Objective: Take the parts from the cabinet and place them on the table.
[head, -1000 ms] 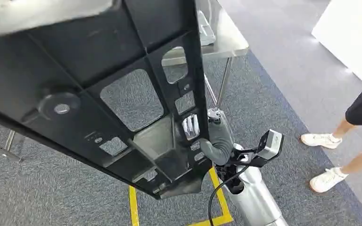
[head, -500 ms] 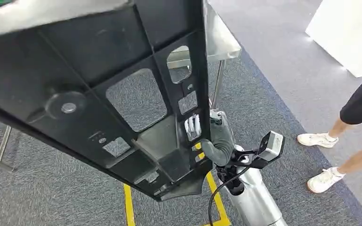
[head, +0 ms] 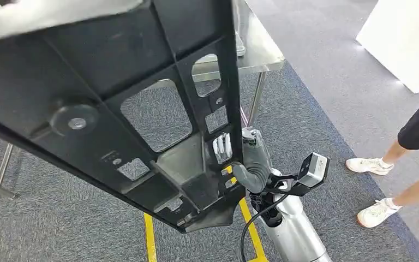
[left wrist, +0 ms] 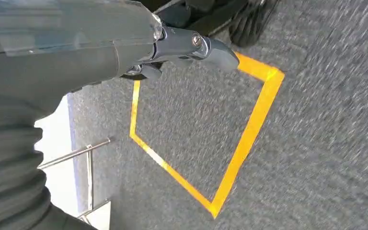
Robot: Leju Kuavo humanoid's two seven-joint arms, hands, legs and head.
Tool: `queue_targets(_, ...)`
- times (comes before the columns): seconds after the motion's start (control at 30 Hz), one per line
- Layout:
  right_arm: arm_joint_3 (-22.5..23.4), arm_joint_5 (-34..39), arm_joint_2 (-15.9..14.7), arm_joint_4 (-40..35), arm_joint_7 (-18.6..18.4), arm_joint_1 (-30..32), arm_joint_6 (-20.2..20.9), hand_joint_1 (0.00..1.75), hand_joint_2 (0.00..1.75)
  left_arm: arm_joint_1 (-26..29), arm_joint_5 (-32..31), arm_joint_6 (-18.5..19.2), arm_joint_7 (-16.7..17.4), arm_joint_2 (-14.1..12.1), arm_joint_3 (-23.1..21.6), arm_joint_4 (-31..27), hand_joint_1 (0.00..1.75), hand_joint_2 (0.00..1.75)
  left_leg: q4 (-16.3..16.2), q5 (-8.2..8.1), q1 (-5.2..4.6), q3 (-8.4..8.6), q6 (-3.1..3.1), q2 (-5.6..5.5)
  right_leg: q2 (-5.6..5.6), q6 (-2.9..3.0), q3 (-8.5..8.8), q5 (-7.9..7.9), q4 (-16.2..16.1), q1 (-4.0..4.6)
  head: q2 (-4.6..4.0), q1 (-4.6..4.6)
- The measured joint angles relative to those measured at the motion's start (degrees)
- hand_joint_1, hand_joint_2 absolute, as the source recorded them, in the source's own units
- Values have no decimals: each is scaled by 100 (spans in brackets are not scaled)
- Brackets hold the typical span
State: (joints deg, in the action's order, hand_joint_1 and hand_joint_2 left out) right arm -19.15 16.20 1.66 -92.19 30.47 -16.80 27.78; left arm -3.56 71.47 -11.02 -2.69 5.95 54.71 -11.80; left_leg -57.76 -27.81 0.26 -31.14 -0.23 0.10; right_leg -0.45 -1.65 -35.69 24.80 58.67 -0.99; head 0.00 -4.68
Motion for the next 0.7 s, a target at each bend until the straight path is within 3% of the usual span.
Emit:
queue_targets(0.1, 0, 0, 0, 0, 0, 0, 0, 175, 175, 0, 0, 0, 0, 0, 0, 0, 0, 175, 0, 0, 0, 0, -1, 0, 3, 4, 0, -2, 2, -1, 0, 0)
queue_targets(0.23, 0, 0, 0, 0, 0, 0, 0, 175, 175, 2, 2, 0, -2, 0, 0, 0, 0, 175, 40, -11, 1, 14, -49, 9, 25, 71, -11, 20, 16, 1, 0, 0)
queue_targets(0.27, 0, 0, 0, -9, 0, 0, 0, 175, 175, -10, 2, 2, -2, 0, 0, 0, 0, 175, 11, -80, 46, 48, -140, 26, 36, 182, 59, 20, -55, -15, 0, 0)
queue_targets(0.33, 2, 2, 11, -9, 0, -14, 2, 175, 175, 3, 2, 2, -2, 0, 0, -2, 0, 175, -1046, -580, 45, -462, -171, 17, 32, 265, 121, 72, -59, 3, 0, -2)
queue_targets(0.37, 2, 2, 11, -9, 0, -10, 4, 175, 175, 4, 2, 2, -2, 0, 0, -2, 0, 175, -1515, -742, 45, -728, -179, 18, 32, 279, 130, 89, -57, 16, 0, -2)
queue_targets(0.4, 2, 0, 11, -9, 0, -3, 2, 175, 175, 9, 2, 2, -2, 0, 0, 0, 0, 175, -1851, -799, 45, -943, -181, 17, 38, 287, 147, 108, -54, 29, 0, -2)
queue_targets(0.43, 2, 0, 11, -9, 0, 7, 2, 175, 175, 18, 2, 2, -2, 0, 0, 0, 0, 175, -1876, -693, 44, -1013, -171, 17, 49, 286, 180, 129, -53, 38, 0, -2)
queue_targets(0.47, 2, 0, 11, -9, 0, 8, 2, 175, 175, 29, 2, 2, -2, 0, 0, 0, 0, 175, -1598, -436, 42, -933, -151, 17, 65, 283, 224, 157, -52, 47, 0, -2)
queue_targets(0.53, 2, 0, 13, -9, 0, 4, 2, 175, 175, 27, 2, 2, -2, -2, 0, 0, 0, 175, -556, 201, 32, -503, -73, 11, 79, 267, 332, 216, -52, 66, 0, -2)
queue_targets(0.57, 2, 0, 15, -9, 0, 4, 2, 175, 175, 30, 2, 2, -2, -9, 0, -2, 0, 175, -124, 331, 9, -348, -14, 9, 77, 256, 350, 241, -57, 56, 0, 0)
queue_targets(0.6, 2, 0, 15, -11, 0, -2, 2, 175, 175, 19, 2, 2, -2, -24, -2, 0, 0, 175, -55, 267, -20, -280, 1, 5, 86, 217, 352, 266, -32, 95, 0, 0)
queue_targets(0.7, 0, -2, 15, -11, -2, -4, 0, 175, 175, 14, 2, 4, -6, -17, 0, 0, 0, 175, -49, 259, -58, -296, 63, -2, 77, 123, 369, 270, -78, 56, 0, 0)
